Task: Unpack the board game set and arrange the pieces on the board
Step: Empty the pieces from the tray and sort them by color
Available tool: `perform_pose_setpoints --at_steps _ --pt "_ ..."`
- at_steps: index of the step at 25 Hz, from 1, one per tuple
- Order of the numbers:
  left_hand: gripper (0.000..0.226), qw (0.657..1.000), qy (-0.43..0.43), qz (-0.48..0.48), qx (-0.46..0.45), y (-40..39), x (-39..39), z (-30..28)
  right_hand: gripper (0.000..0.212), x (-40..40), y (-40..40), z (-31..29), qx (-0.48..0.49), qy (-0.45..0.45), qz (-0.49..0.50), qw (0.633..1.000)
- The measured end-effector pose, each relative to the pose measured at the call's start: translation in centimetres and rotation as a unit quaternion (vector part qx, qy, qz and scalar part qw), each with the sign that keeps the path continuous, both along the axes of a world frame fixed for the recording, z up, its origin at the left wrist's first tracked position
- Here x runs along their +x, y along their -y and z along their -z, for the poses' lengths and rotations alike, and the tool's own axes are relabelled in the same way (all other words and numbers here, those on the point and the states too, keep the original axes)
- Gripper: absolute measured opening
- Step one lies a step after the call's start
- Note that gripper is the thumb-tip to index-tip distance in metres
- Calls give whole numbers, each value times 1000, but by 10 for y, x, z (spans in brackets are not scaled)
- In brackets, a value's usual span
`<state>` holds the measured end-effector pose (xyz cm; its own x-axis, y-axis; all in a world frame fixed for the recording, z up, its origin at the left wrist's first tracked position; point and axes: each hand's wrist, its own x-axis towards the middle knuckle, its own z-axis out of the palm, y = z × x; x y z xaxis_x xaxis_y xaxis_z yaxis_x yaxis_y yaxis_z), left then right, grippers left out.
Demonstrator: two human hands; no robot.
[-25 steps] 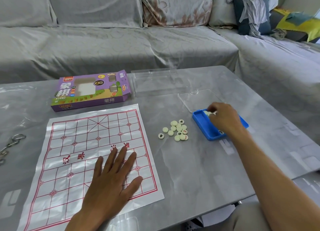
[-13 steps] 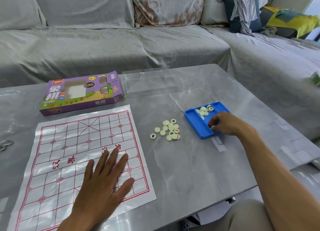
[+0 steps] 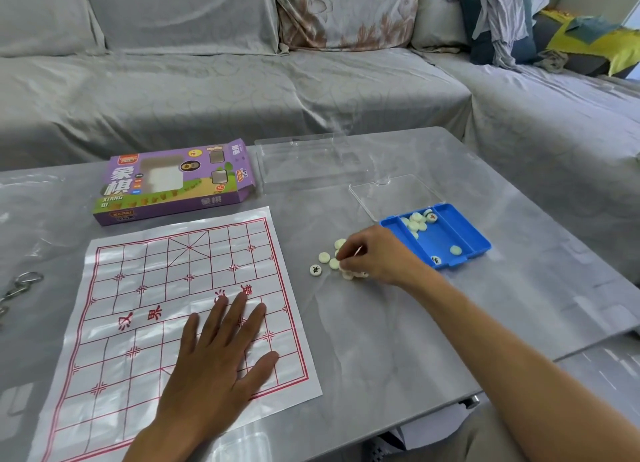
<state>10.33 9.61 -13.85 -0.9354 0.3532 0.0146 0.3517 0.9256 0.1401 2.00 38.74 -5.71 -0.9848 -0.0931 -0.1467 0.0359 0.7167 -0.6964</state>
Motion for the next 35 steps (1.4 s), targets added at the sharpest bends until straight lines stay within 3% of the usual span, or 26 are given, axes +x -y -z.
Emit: perform_pose_setpoints --at_steps 3,5,7,9,12,19,22,24,28,30,32,34,35 --pt "70 1000 6 -1 2 0 0 -1 4 -7 1 -2 -10 -59 32 998" --pt "71 1000 10 -1 -1 -1 0 -1 6 -13 -25 -10 92 -92 110 985" --pt "74 1000 11 -2 -1 -1 0 -2 10 -15 -64 -11 276 -13 181 944" --pt "76 1000 8 -2 8 -1 0 -2 14 -12 -95 -5 342 113 199 911" --pt "77 1000 6 -7 22 -2 1 -4 14 -11 -109 2 314 159 168 921" --pt "74 1000 10 -5 9 -1 0 -2 9 -5 -100 -8 256 21 197 946" --pt "73 1000 13 -4 9 -1 0 -2 9 -3 -82 -11 113 -82 203 969" --pt "73 1000 6 -2 11 -1 0 -1 9 -2 -48 -6 -5 -77 146 986" --pt "72 1000 8 -3 5 -1 0 0 4 -9 -5 5 -48 -88 110 989" --pt "72 1000 16 -3 -3 -1 -1 -2 6 -14 -16 -3 2 -139 143 980" --pt "73 1000 13 -2 1 -2 -1 -2 9 -15 -44 -9 150 -129 197 960" --pt "76 1000 7 -1 12 -1 0 0 10 -14 -74 -2 284 -14 237 929" --pt "76 1000 4 -2 16 -1 0 -1 14 -13 -84 4 307 51 237 920"
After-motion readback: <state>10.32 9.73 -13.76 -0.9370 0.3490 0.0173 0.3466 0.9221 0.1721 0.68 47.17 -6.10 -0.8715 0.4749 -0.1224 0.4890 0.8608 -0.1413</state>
